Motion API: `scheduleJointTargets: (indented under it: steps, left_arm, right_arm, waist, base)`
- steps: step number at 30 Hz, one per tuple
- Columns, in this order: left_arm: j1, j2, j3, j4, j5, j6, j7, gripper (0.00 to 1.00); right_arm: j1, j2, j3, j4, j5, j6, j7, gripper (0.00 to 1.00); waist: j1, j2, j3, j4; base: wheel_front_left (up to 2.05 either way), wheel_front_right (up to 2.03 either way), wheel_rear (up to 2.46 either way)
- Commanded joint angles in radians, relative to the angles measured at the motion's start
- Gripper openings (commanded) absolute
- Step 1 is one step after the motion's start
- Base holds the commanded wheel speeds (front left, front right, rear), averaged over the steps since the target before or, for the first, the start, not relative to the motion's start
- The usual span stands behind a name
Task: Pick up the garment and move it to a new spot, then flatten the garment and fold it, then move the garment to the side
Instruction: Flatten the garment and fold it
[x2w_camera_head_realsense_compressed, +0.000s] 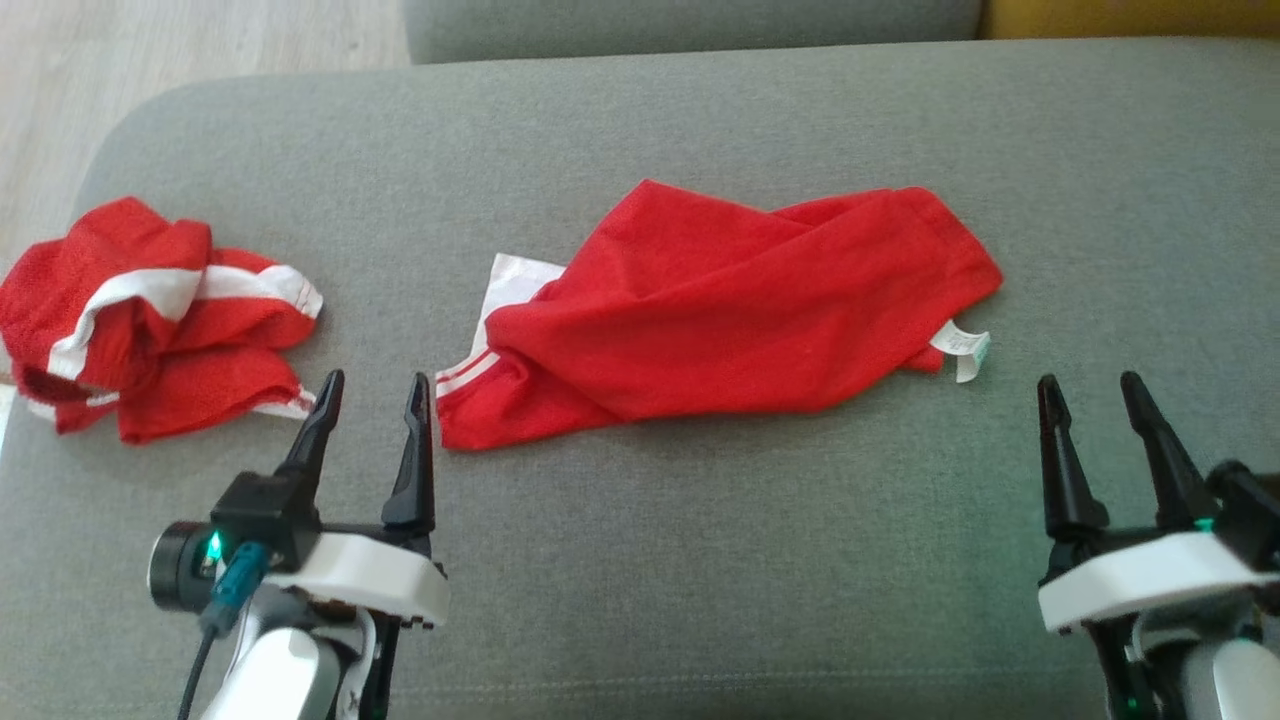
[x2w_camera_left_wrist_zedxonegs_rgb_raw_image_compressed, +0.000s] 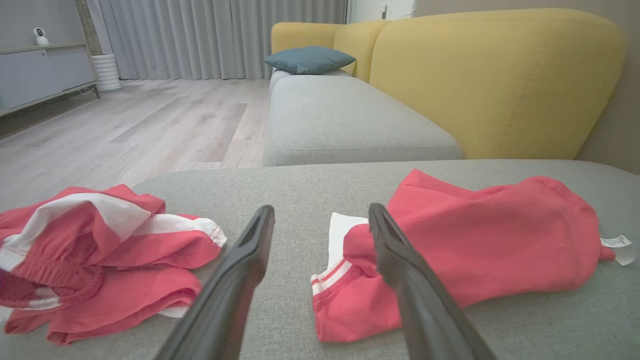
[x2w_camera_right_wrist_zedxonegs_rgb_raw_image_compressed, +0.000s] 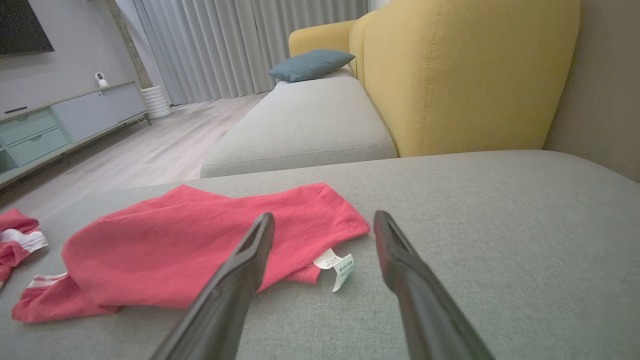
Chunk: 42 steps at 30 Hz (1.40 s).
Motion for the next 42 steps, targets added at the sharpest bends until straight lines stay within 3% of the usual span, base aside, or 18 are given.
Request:
scheduleJointTargets:
  steps: [1,14,19,29,30,31,38,42]
  left_arm:
    - [-0.028,0.027,0.047,-0.038,-0.005,0.008,0.001,1.00]
    - [-0.044,0.039,0.034,-0.031,-0.012,0.003,0.028,1.00]
    - [-0.124,0.027,0.000,0.042,-0.045,-0.057,0.103,1.00]
    - [-0.306,-0.022,-0.008,0.373,-0.153,-0.174,0.213,1.00]
    - [-0.318,-0.025,-0.009,0.395,-0.158,-0.186,0.208,0.70]
    - [-0.329,-0.026,-0.011,0.411,-0.158,-0.196,0.199,0.00]
    - [-0.348,-0.021,-0.022,0.399,-0.130,-0.207,0.109,0.00]
    - [-0.326,0.007,-0.028,0.248,-0.086,-0.180,0.045,0.00]
  right_arm:
    - [-0.017,-0.002,0.017,-0.053,-0.009,0.008,0.007,1.00]
    - [0.010,0.023,0.015,-0.134,-0.016,0.008,0.056,1.00]
    - [-0.009,0.026,0.028,-0.143,-0.014,0.008,0.060,1.00]
    - [-0.052,0.023,0.053,-0.126,-0.002,0.008,0.052,1.00]
    - [-0.054,0.023,0.054,-0.124,0.000,0.008,0.051,1.00]
    - [-0.056,0.023,0.054,-0.122,0.000,0.008,0.049,1.00]
    - [-0.053,0.024,0.042,-0.113,0.003,0.008,0.041,1.00]
    - [-0.045,0.026,0.034,-0.107,0.006,0.008,0.038,1.00]
  waist:
    - [0.0000,-0.0001,-0.005,-0.006]
    - [0.0000,-0.0001,0.011,-0.010]
    - [0.0000,-0.0001,0.052,-0.017]
    - [0.0000,-0.0001,0.123,-0.056]
    - [0.0000,-0.0001,0.126,-0.059]
    - [0.0000,-0.0001,0.127,-0.061]
    - [0.0000,-0.0001,0.124,-0.059]
    - [0.0000,-0.0001,0.104,-0.038]
  base:
    - [0.00,0.00,0.00]
    - [0.00,0.00,0.00]
    - [0.00,0.00,0.00]
    - [0.00,0.00,0.00]
    - [0.00,0.00,0.00]
    - [0.00,0.00,0.00]
    - [0.00,0.00,0.00]
    - [0.00,0.00,0.00]
